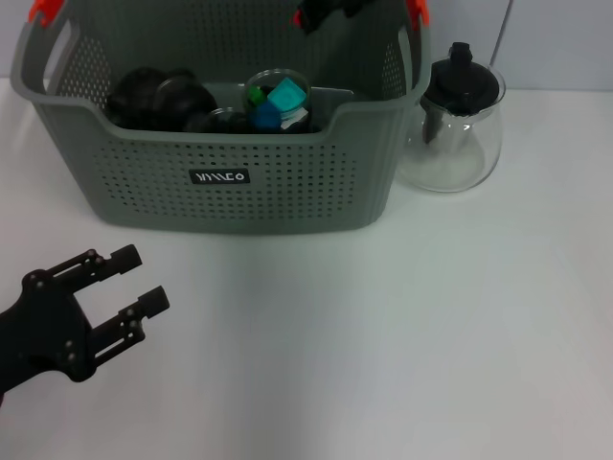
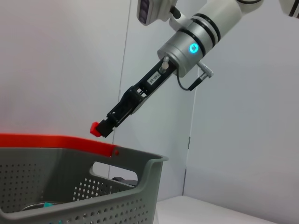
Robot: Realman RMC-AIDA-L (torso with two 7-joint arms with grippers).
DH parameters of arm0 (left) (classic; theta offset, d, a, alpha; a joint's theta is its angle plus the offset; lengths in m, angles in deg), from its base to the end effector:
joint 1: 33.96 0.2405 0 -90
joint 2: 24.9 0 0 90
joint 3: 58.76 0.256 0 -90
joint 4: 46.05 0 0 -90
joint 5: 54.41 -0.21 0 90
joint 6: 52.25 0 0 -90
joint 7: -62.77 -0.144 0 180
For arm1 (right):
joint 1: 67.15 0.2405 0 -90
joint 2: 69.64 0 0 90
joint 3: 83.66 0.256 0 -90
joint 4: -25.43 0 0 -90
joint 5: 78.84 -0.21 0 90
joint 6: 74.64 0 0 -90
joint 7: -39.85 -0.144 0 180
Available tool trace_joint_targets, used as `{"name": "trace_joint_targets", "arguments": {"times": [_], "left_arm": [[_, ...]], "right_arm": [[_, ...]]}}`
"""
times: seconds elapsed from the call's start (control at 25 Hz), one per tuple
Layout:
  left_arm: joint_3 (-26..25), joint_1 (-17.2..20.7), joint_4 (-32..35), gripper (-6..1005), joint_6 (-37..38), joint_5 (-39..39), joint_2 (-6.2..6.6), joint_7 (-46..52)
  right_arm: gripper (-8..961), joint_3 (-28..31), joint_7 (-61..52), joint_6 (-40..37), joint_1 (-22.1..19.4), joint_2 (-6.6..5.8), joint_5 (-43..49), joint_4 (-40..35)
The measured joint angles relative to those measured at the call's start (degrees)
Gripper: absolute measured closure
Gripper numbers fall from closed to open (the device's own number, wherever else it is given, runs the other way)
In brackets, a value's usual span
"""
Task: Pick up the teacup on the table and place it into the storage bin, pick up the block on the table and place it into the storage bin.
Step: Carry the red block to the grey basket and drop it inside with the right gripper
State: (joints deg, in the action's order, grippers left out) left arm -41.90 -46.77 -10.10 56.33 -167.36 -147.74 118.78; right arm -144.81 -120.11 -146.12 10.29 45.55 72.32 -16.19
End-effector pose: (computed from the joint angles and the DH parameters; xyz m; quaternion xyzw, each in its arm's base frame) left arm -0.3218 0.2124 0.0249 -0.8711 -0.1786 -0.3784 0.2571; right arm 0.0021 0.4795 -0.0007 -0.9024 0.3527 -0.0344 0.2452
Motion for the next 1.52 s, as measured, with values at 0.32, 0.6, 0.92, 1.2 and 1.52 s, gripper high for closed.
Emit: {"name": "trace_joint_targets", "arguments": {"times": [0.32, 0.6, 0.92, 1.2, 1.52], "left_arm": [[0.0, -0.6, 0.2, 413, -0.5, -0.3, 0.3, 0.8], [0.1, -1.2, 0.1, 413, -0.7, -0.6, 0.4, 1.6], [0.0, -1.3, 0.1, 413, -1.1, -0.6, 0.44, 1.6], [-0.1, -1.7, 0.0, 413, -1.5, -0.2, 0.68, 1.6], [-3.0, -1.8, -0.2, 413, -1.8, 0.1, 0.77, 1.1]], "right_arm": [[342, -5.7, 2.3, 5.9, -1.1, 2.39, 4.9, -1.5], [354, -10.9, -0.5, 12.1, 0.2, 5.1, 11.4, -0.7], [536, -6.4, 1.6, 11.7, -0.9, 4.15, 6.7, -1.5], [695, -3.6, 5.4, 12.6, -5.9, 4.75, 1.6, -9.8], [635, -5.6, 39.1, 9.4, -33.3, 4.94, -45.7, -30.5]]}}
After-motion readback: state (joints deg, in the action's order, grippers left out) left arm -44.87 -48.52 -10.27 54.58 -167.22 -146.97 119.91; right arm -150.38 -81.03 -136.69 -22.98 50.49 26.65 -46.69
